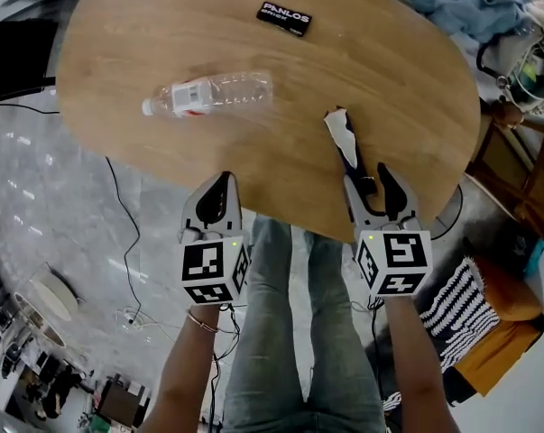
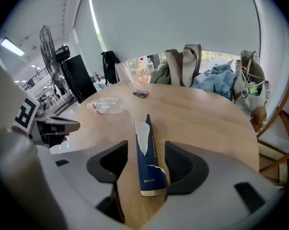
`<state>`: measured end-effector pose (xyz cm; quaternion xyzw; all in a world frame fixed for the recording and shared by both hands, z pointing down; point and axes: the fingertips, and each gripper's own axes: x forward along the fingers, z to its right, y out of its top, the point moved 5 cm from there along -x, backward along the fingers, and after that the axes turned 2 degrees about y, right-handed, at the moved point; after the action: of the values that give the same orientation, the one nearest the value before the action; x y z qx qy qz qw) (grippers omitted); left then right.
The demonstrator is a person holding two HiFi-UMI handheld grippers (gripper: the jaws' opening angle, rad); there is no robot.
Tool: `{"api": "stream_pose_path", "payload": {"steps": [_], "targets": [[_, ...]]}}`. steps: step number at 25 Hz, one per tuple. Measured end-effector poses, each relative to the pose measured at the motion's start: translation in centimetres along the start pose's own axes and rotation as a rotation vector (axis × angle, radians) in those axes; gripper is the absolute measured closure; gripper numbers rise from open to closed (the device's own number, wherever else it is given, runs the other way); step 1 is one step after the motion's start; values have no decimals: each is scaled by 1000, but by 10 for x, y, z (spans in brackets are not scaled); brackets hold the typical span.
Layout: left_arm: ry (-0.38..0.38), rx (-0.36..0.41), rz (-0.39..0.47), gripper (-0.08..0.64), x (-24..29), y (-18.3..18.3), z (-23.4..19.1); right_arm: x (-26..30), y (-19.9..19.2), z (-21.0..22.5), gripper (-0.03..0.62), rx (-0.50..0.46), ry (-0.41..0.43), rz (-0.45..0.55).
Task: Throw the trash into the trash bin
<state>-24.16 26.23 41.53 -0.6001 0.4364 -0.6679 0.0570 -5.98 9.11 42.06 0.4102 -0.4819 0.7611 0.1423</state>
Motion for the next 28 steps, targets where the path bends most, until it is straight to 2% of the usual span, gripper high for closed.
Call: {"api": "stream_pose_path", "payload": {"steps": [10, 23, 28], "targets": [[18, 0, -22, 548, 16, -1, -21, 35, -13, 1, 343, -95, -1, -87], [-18, 11, -37, 548, 26, 4, -18, 42, -17, 1, 409, -69, 2, -137], [-37, 39, -37, 548, 26, 13, -12, 35, -12, 1, 442, -70, -3, -109]]}}
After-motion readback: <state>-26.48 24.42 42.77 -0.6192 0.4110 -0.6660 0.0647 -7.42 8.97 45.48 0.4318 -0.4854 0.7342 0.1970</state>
